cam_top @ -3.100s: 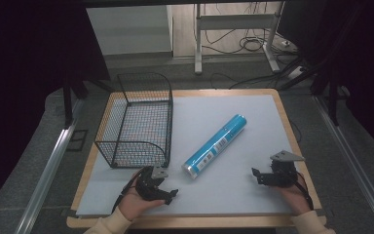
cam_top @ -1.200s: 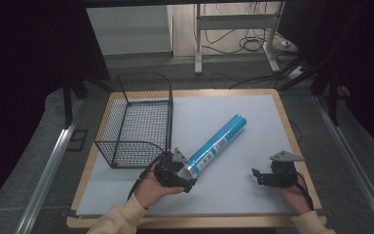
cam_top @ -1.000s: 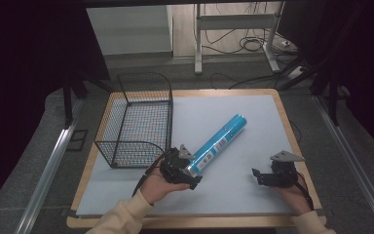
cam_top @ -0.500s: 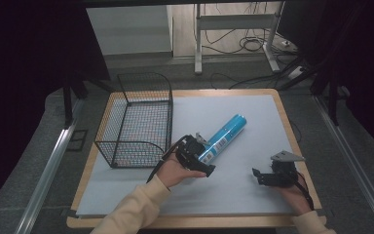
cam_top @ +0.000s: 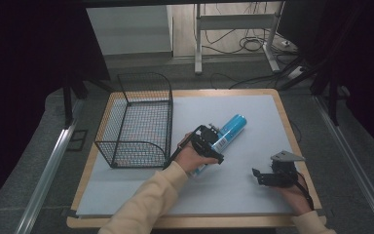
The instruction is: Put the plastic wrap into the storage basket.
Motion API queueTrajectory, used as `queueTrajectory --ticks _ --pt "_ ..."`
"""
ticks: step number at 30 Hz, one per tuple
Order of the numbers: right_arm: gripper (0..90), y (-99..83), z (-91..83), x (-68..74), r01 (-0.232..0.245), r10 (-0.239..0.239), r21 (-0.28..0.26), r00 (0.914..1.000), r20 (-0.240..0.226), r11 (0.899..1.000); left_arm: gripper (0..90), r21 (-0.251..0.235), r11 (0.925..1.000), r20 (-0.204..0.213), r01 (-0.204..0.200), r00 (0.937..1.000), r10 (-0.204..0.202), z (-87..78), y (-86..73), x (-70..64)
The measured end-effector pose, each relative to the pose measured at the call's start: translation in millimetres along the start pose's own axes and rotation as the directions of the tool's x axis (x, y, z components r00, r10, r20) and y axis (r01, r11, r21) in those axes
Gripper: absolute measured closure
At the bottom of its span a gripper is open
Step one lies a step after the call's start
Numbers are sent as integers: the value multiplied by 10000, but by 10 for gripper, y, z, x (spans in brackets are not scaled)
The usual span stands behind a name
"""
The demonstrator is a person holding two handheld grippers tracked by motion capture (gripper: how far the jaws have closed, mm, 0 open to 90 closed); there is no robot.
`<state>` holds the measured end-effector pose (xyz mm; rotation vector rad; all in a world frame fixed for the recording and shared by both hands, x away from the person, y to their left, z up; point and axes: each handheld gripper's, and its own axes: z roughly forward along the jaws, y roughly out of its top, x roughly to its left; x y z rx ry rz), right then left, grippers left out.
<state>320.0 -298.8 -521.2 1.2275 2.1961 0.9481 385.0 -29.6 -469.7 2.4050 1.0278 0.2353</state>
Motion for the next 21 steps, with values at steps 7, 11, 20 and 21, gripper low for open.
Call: queueTrajectory --ticks 7,11,20,21 --pt "90 1 1 -4 -20 20 1 10000 -37 10000 159 279 9995 -186 158 9997 -153 112 107 62" --pt "90 0 5 1 20 -20 26 10000 -37 10000 157 629 9978 -232 209 9995 -195 224 191 128" --pt "90 0 10 -1 24 -24 52 10000 -36 10000 188 1344 9908 -590 -170 9979 252 415 282 108" --pt "90 -1 10 -2 29 -29 46 10000 -19 10000 211 1434 9894 -634 -242 9974 336 426 287 115"
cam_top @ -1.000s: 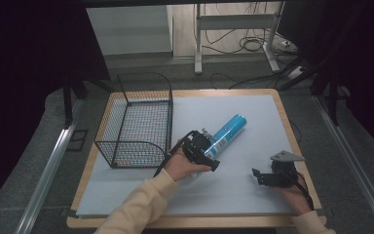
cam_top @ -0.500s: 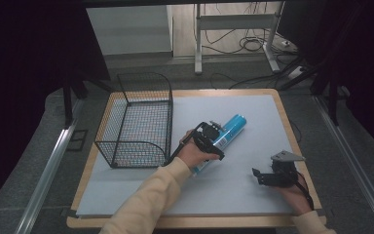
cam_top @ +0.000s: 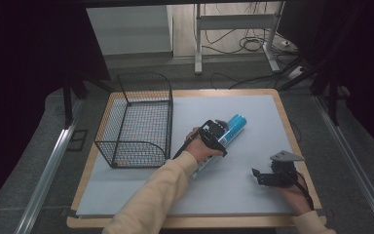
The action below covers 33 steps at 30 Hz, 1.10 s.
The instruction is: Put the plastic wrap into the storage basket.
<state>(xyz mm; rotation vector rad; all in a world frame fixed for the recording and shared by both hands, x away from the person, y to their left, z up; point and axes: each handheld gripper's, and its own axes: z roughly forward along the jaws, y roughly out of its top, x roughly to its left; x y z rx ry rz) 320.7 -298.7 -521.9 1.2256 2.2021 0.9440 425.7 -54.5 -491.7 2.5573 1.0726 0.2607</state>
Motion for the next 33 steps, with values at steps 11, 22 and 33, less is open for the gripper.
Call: queueTrajectory --ticks 11,22,33 --pt "90 -3 -2 -8 -21 21 18 10000 32 10000 301 125 9999 -21 -29 10000 29 29 2 -46" --pt "90 -2 -9 -16 -31 31 3 10000 72 10000 313 302 9992 477 260 9985 -274 51 2 52" --pt "103 6 -40 -49 -150 158 -281 9995 290 9995 315 556 9984 657 -139 9978 102 -96 34 104"
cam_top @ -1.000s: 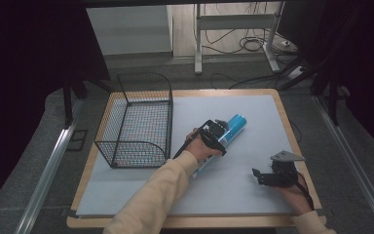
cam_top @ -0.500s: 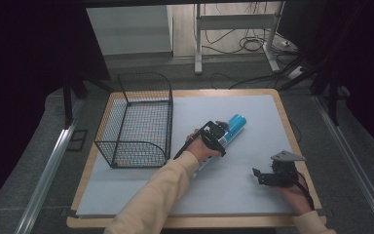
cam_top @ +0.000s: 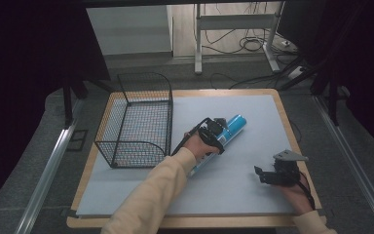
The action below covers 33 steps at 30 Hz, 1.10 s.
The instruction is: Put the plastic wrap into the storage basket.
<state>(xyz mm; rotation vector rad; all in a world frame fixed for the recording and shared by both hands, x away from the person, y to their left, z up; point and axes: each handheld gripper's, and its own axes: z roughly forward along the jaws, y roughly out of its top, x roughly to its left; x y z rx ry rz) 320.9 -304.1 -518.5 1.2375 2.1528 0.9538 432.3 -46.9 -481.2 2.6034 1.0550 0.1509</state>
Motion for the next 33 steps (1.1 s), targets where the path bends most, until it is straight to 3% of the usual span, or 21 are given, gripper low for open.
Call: queueTrajectory --ticks 10,15,22,23,33 --pt "103 9 -9 14 41 -42 -35 10000 -51 10000 315 -205 9997 442 91 9990 -82 -184 -15 32" --pt "103 10 -9 18 57 -58 -32 10000 -51 10000 315 -483 9987 561 169 9983 -142 -375 -1 76" --pt "103 11 -12 19 43 -44 -39 10000 -56 10000 315 -725 9970 482 270 9986 -235 -553 -14 134" --pt "103 12 -11 21 61 -61 -20 10000 -43 10000 315 -958 9942 616 495 9971 -437 -602 -20 150" --pt "103 8 -5 20 91 -91 15 10000 -31 10000 315 -1352 9888 530 627 9970 -560 -795 -41 198"
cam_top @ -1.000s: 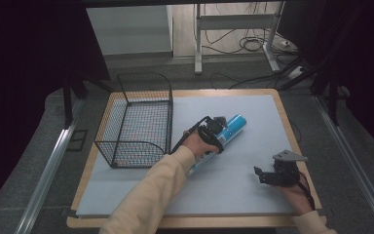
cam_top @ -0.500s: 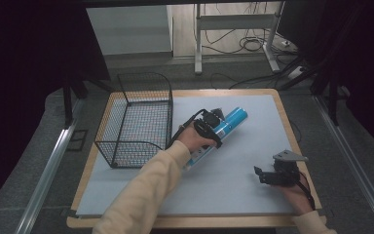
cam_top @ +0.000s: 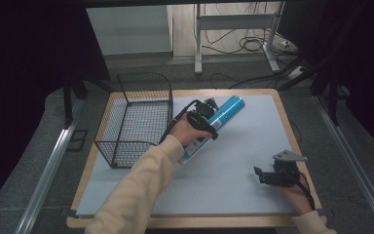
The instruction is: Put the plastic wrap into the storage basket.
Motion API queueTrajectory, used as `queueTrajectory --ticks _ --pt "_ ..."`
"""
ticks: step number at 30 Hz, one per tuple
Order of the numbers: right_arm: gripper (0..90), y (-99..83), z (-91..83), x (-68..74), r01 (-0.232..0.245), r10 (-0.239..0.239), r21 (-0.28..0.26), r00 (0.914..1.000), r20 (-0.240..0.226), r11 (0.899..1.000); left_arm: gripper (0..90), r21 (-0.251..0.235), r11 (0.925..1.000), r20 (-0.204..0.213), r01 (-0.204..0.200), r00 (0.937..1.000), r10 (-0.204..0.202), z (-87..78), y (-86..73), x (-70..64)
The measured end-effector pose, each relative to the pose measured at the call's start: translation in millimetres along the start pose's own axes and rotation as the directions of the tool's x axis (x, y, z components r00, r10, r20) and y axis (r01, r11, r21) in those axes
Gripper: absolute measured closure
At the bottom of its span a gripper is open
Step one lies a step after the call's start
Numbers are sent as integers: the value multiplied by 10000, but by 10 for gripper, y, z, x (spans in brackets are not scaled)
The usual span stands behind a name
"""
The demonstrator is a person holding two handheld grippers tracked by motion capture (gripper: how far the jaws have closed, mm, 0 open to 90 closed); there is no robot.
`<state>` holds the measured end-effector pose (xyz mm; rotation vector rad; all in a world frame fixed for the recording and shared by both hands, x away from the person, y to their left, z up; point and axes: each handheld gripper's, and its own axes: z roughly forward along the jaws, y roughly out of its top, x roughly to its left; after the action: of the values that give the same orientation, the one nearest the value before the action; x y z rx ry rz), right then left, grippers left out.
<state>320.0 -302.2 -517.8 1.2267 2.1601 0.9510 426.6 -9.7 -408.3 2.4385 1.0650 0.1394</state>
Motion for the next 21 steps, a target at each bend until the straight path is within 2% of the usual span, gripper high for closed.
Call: queueTrajectory --ticks 7,13,18,21 --pt "103 0 -2 1 -8 8 5 10000 13 10000 315 -344 9994 -86 42 10000 -45 -162 -12 39" --pt "103 -1 -2 3 -14 14 -4 10000 7 10000 316 -677 9977 -152 82 9998 -92 -362 -16 86" --pt "103 -1 -1 3 -18 18 24 10000 -11 10000 315 -1048 9942 -71 245 9997 -254 -531 -25 161" --pt "103 -4 2 6 -13 13 43 10000 -16 10000 315 -1219 9920 -186 320 9992 -346 -612 -32 206"
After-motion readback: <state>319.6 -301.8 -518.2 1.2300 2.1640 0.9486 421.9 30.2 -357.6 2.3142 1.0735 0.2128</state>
